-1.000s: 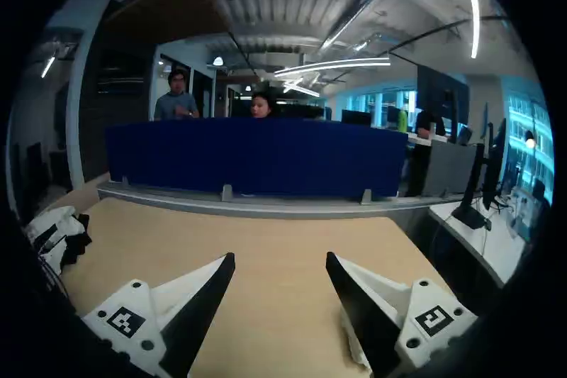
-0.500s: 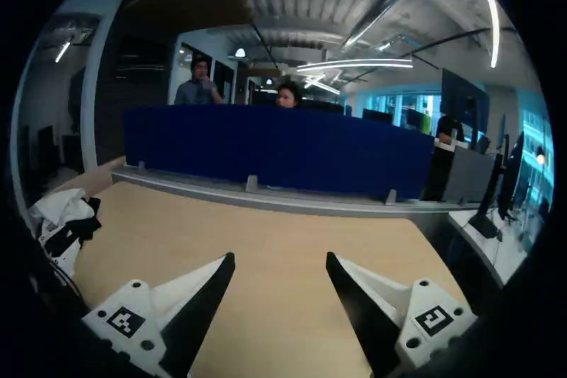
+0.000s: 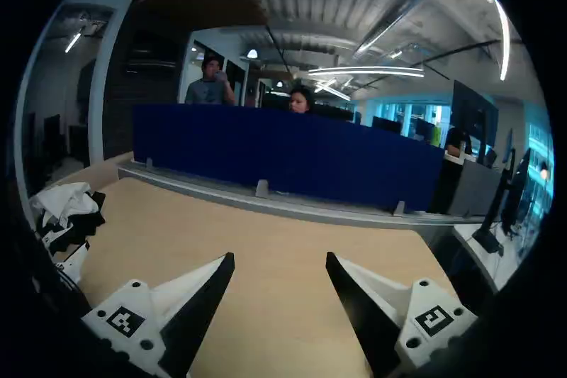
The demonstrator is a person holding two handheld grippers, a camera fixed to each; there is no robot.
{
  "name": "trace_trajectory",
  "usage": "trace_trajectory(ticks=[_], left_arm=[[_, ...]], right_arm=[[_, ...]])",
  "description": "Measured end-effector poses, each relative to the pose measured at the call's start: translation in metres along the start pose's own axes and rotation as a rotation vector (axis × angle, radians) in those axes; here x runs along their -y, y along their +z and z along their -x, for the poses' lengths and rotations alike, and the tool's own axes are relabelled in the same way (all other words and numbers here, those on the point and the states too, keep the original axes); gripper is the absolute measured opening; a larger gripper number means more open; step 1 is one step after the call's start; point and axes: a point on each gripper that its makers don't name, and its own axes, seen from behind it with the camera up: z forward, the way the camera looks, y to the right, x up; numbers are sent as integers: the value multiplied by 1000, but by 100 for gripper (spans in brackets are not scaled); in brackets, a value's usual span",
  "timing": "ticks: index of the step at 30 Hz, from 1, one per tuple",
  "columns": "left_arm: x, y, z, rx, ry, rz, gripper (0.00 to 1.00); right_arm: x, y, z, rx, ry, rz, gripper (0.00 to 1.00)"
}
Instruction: Fold towel
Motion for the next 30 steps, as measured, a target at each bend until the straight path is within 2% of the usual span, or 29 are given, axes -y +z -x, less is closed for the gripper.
trace_trajectory(ticks=[14, 20, 26, 30], left_arm=[[3, 3, 3, 8, -13, 5, 92], [4, 4, 2, 10, -11, 4, 92], [5, 3, 3, 9, -11, 4, 97], [5, 4, 4, 10, -10, 4, 97]], right_arm=[[0, 2, 8, 14, 4, -1, 100], [-3, 2, 5, -3, 11, -1, 100], [-23, -2, -4, -29, 24, 19, 100], [-41, -8, -16, -72, 43, 34, 100]])
